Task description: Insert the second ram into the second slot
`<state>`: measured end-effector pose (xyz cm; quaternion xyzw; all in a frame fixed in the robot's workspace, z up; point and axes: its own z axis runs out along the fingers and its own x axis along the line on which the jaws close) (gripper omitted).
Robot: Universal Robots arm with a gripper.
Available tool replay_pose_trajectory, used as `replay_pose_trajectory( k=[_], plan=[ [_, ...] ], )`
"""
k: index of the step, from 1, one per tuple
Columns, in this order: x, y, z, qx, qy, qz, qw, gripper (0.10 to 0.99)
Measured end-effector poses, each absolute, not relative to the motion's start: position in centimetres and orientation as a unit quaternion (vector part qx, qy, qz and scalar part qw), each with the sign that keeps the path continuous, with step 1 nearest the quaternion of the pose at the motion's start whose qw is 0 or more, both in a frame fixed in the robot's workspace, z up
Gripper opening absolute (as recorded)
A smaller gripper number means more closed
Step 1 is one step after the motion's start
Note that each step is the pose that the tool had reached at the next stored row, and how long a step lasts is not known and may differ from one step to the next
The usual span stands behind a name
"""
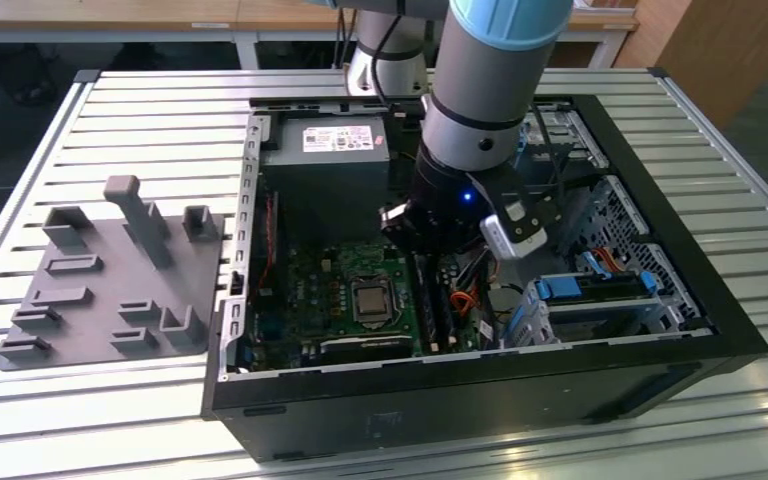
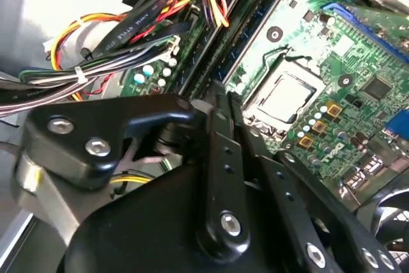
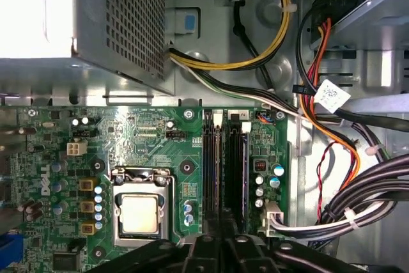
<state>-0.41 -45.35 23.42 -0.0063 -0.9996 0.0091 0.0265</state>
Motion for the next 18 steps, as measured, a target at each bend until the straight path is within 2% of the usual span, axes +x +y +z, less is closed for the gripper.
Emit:
replay_pose_trajectory(
  k=[1, 18],
  plan=[
    [-0.4, -45.4, 23.4, -0.006, -1.0, 0.009, 0.027, 0.125],
    [-0.4, -45.4, 21.3, -0.006, -1.0, 0.01, 0.027, 0.125]
  ],
)
